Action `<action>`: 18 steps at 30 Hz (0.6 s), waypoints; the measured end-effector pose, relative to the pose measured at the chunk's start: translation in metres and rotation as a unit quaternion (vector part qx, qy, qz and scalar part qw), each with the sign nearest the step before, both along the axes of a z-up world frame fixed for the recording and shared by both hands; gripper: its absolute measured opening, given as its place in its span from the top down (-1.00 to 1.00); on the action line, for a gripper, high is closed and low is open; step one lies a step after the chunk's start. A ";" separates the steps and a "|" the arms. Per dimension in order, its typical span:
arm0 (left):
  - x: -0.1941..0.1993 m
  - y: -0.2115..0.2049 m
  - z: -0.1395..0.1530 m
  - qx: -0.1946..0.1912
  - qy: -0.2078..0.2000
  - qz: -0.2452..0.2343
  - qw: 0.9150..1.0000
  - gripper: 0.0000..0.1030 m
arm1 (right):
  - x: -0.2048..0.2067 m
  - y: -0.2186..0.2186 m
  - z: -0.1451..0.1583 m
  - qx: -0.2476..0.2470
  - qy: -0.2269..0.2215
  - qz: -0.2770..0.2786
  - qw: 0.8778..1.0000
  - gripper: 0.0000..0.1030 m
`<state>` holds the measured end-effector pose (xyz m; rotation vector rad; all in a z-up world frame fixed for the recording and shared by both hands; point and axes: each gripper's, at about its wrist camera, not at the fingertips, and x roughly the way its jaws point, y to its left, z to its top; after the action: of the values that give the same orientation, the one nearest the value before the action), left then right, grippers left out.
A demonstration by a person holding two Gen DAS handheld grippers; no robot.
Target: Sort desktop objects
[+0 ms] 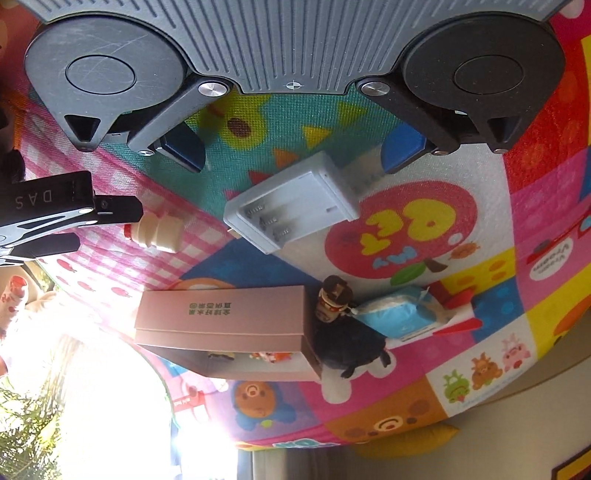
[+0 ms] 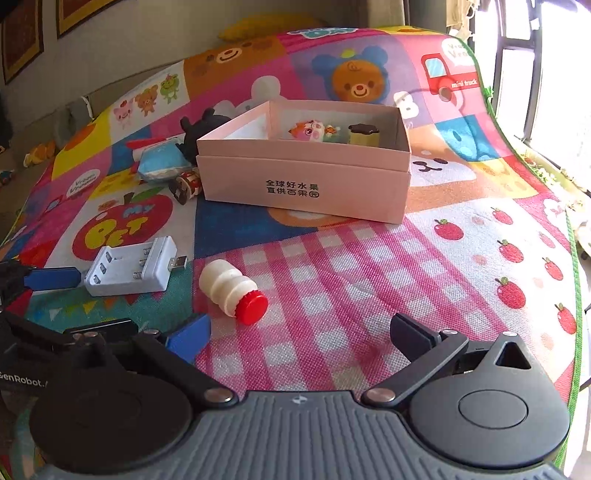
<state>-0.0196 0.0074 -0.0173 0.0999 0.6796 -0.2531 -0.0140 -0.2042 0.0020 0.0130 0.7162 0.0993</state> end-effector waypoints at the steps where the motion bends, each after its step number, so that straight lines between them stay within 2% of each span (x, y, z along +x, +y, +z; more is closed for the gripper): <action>1: 0.000 0.001 0.000 -0.002 0.000 0.001 1.000 -1.00 | 0.000 0.000 0.000 -0.002 -0.001 -0.008 1.000 -0.99; 5: -0.001 0.001 0.000 -0.004 -0.002 0.004 1.000 -1.00 | -0.003 0.000 0.000 -0.024 -0.014 -0.041 0.999 -0.80; 9: -0.001 0.001 0.000 -0.004 -0.003 0.004 1.000 -1.00 | -0.009 0.006 0.002 -0.048 -0.038 -0.051 0.997 -0.73; 12: -0.001 0.001 0.000 -0.004 -0.003 0.004 1.000 -1.00 | -0.016 0.008 0.008 -0.029 -0.060 -0.012 0.998 -0.58; 13: -0.001 0.001 0.000 -0.004 -0.003 0.004 1.000 -1.00 | -0.017 0.009 0.009 -0.021 -0.062 0.005 0.998 -0.47; 14: -0.001 0.001 0.000 -0.004 -0.003 0.004 1.000 -1.00 | -0.015 0.012 0.011 -0.013 -0.058 0.025 0.998 -0.28; 16: -0.002 0.001 0.000 -0.004 -0.003 0.004 1.000 -1.00 | -0.008 0.016 0.011 0.007 -0.041 0.048 0.998 -0.04; 18: -0.002 0.001 0.000 -0.004 -0.003 0.004 1.000 -1.00 | 0.003 0.020 0.010 0.024 -0.020 0.053 0.998 0.00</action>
<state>-0.0211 0.0087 -0.0172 0.0899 0.6736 -0.2485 -0.0114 -0.1840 0.0121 0.0183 0.6750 0.2170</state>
